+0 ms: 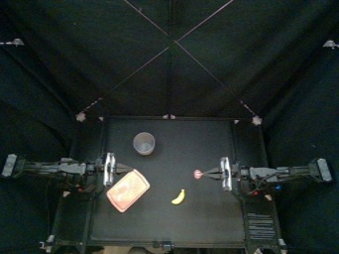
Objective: Pick the banana then place it on the pink plate
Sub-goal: Pick the banana
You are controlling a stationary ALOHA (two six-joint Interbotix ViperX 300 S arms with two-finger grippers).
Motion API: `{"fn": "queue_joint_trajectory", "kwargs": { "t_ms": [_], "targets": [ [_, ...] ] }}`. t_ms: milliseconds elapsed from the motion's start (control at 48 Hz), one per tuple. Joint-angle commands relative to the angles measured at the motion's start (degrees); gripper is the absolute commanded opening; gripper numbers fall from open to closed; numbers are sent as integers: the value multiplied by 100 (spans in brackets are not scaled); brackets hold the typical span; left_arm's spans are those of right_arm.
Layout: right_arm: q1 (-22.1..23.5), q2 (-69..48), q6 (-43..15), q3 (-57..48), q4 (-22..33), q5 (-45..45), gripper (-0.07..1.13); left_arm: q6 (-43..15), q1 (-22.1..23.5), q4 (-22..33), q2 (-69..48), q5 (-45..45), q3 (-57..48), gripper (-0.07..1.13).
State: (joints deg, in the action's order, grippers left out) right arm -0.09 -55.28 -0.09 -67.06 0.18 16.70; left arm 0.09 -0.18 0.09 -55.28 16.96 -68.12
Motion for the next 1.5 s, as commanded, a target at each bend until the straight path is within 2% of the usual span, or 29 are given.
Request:
{"fn": "queue_joint_trajectory", "kwargs": {
  "t_ms": [21,271,396,521,688,812,938,1167,1500],
  "targets": [
    [-387,492,-79,88,-62,44,14,0,35,0,79,26,105,1],
    [-686,2804,-114,703,-105,26,15,0,35,-9,97,176,176,2],
    [-800,3867,-114,1160,-308,26,23,-26,35,-44,97,211,176,2],
    [-914,4491,-114,1459,-606,26,42,-18,44,-88,105,211,149,2],
    [-923,4957,-97,1670,-923,18,83,-18,44,-79,97,211,114,2],
    [-932,5133,-97,1731,-949,-167,103,-18,26,-79,105,211,105,2],
    [-967,5265,-44,1854,-835,-817,104,-18,-18,-62,105,211,97,2],
    [-1134,5563,-70,2303,-132,-2188,104,-18,-114,-62,105,211,53,2],
    [-1081,6047,-18,2733,220,-2382,104,-18,-158,-53,97,220,-53,2]
  ]
}}
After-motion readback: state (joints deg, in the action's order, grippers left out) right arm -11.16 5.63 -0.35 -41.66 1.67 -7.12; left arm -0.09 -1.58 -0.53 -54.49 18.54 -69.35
